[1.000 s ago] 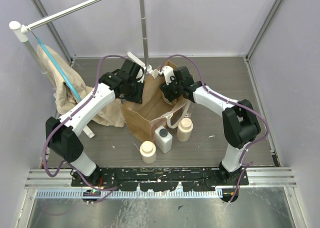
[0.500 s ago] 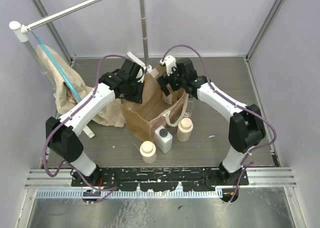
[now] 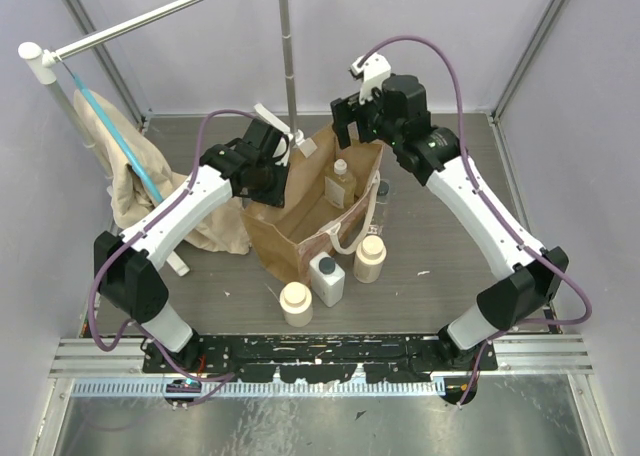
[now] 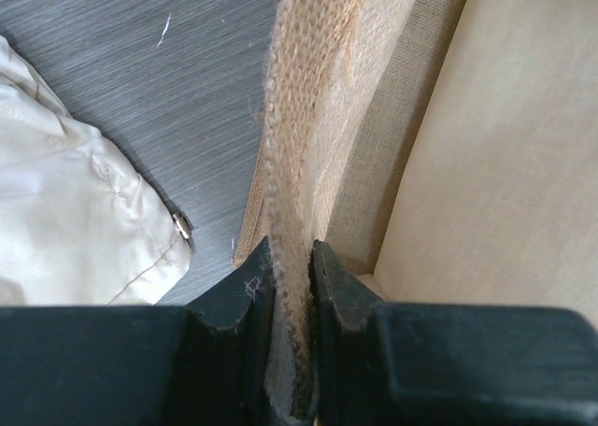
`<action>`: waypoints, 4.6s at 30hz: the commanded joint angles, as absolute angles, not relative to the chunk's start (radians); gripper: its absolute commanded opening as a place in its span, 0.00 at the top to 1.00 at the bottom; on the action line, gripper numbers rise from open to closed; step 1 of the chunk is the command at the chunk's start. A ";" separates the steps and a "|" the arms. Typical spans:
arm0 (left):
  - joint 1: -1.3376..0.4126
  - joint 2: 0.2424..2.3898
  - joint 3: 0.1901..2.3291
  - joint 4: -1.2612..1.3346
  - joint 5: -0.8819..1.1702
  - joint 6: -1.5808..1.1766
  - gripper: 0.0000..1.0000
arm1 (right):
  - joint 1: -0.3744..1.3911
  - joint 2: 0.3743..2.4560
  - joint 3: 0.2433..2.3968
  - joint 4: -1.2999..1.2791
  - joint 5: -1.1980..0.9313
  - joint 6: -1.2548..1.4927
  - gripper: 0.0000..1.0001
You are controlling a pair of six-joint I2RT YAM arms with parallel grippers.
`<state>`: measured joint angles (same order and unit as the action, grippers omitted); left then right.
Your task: Place the personal care products into the canvas bag
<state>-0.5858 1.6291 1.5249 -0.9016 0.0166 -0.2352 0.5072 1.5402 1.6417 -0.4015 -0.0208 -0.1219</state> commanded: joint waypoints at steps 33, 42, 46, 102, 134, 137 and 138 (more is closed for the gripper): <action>-0.586 1.559 1.452 -0.902 -0.006 -0.188 0.96 | 0.305 1.469 1.410 -0.721 0.026 0.501 0.00; -0.584 1.539 1.439 -0.906 -0.018 -0.165 0.96 | 0.377 1.533 1.419 -0.723 0.064 0.508 0.00; -0.583 1.529 1.428 -0.903 -0.017 -0.163 0.96 | 0.377 1.563 1.400 -0.725 0.099 0.491 0.00; -0.567 1.543 1.421 -0.875 -0.004 -0.189 0.96 | 0.178 1.554 2.165 -0.645 -0.188 0.153 1.00; -0.566 1.522 1.466 -0.955 -0.148 -0.199 0.96 | 0.551 1.712 2.171 -0.898 -0.159 0.245 0.99; -0.567 1.519 1.468 -0.957 -0.149 -0.202 0.96 | 0.586 1.748 2.188 -0.901 -0.113 0.266 0.99; -0.567 1.520 1.468 -0.955 -0.147 -0.204 0.96 | 0.595 1.759 2.194 -0.899 -0.102 0.271 0.99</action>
<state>-0.5713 1.5379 1.4364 -0.8951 -0.1112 -0.2100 0.5510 1.7733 2.0911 -1.0180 -0.1467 0.2138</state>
